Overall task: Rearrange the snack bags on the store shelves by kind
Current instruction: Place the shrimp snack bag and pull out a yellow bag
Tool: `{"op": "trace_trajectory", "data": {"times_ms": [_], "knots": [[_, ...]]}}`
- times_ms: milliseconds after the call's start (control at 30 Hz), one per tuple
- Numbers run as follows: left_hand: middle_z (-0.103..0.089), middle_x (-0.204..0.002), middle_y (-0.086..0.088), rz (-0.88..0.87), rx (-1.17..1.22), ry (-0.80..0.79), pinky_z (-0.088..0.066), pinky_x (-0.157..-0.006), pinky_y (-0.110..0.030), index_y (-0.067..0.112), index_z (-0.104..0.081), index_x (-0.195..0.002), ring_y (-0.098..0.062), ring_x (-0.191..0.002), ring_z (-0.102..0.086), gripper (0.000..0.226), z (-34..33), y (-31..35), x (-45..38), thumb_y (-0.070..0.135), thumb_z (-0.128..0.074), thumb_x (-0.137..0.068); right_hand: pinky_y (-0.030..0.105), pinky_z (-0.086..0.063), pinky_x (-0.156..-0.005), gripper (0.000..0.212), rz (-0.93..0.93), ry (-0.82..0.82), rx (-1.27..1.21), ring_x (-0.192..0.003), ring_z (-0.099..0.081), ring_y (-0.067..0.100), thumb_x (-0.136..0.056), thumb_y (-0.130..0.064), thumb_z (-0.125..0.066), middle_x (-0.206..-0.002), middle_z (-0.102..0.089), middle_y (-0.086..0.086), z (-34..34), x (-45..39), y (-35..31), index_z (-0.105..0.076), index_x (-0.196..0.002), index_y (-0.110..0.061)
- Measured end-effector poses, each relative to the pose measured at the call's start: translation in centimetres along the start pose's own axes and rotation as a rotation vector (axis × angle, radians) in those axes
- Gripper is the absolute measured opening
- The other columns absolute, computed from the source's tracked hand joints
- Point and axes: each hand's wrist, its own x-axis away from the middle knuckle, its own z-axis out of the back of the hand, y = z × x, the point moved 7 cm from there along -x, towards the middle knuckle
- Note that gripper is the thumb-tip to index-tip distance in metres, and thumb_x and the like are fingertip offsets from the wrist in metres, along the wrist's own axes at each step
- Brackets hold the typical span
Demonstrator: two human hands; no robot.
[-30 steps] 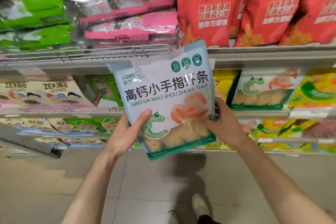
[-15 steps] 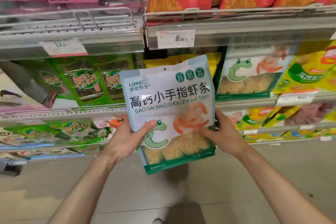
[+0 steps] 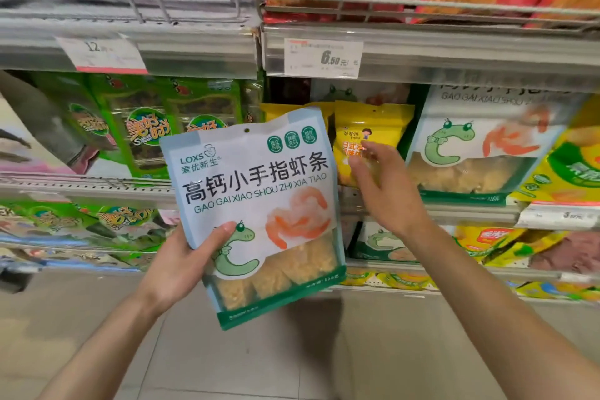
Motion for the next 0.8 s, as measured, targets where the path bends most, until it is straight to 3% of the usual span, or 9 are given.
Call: {"op": "trace_trajectory", "data": {"times_ms": [133, 233, 367, 500, 667, 800], "knots": [[-0.077, -0.109, 0.024, 0.0, -0.001, 0.032, -0.057, -0.099, -0.045, 0.046, -0.072, -0.114, -0.003, -0.103, -0.074, 0.04, 2.0, -0.5, -0.6, 0.07, -0.068, -0.083, 0.049, -0.042, -0.101, 0.044, 0.193, 0.164, 0.448, -0.12, -0.053, 0.044, -0.098, -0.033, -0.056, -0.13, -0.058, 0.025, -1.3, -6.4, -2.6, -0.06, -0.13, -0.002], [-0.077, -0.107, 0.024, 0.0, 0.005, 0.069, -0.058, -0.098, -0.045, 0.038, -0.072, -0.116, -0.002, -0.101, -0.074, 0.045, 3.1, -0.8, -0.9, 0.07, -0.07, -0.084, 0.05, -0.032, -0.11, 0.049, 0.148, 0.051, 0.633, -0.13, -0.044, 0.043, -0.099, -0.032, -0.054, -0.142, -0.049, 0.025, -2.7, -9.7, -3.3, -0.051, -0.141, -0.006], [-0.078, -0.109, 0.022, -0.001, 0.035, 0.075, -0.058, -0.098, -0.045, 0.036, -0.071, -0.118, -0.004, -0.102, -0.075, 0.043, 3.7, -1.0, -0.8, 0.064, -0.07, -0.086, 0.049, -0.028, -0.115, 0.051, 0.162, -0.01, 0.643, -0.133, -0.042, 0.039, -0.1, -0.036, -0.05, -0.145, -0.047, 0.02, -3.3, -11.3, -3.5, -0.046, -0.145, -0.013], [-0.078, -0.108, 0.02, -0.005, 0.044, 0.086, -0.059, -0.097, -0.046, 0.036, -0.073, -0.114, -0.005, -0.101, -0.075, 0.025, 4.4, -1.3, -0.5, 0.05, -0.069, -0.093, 0.045, -0.038, -0.103, 0.044, 0.209, -0.04, 0.629, -0.122, -0.051, 0.039, -0.101, -0.043, -0.048, -0.133, -0.055, 0.019, -3.7, -11.5, -4.4, -0.056, -0.133, -0.013], [-0.078, -0.109, 0.02, -0.013, 0.043, 0.087, -0.059, -0.096, -0.043, 0.033, -0.072, -0.118, -0.005, -0.101, -0.075, 0.028, 4.9, -1.3, -0.2, 0.047, -0.069, -0.093, 0.045, -0.047, -0.094, 0.042, 0.225, -0.093, 0.644, -0.119, -0.057, 0.04, -0.105, -0.042, -0.044, -0.137, -0.054, 0.017, -3.7, -10.9, -5.2, -0.053, -0.133, -0.012], [-0.078, -0.106, 0.021, -0.019, 0.07, 0.102, -0.059, -0.091, -0.035, 0.031, -0.072, -0.114, -0.001, -0.098, -0.075, 0.022, 5.1, -1.2, 0.3, 0.039, -0.069, -0.094, 0.044, -0.049, -0.091, 0.038, 0.247, -0.077, 0.652, -0.11, -0.064, 0.039, -0.106, -0.043, -0.04, -0.123, -0.066, 0.019, -3.4, -10.5, -6.0, -0.054, -0.126, -0.015]]}}
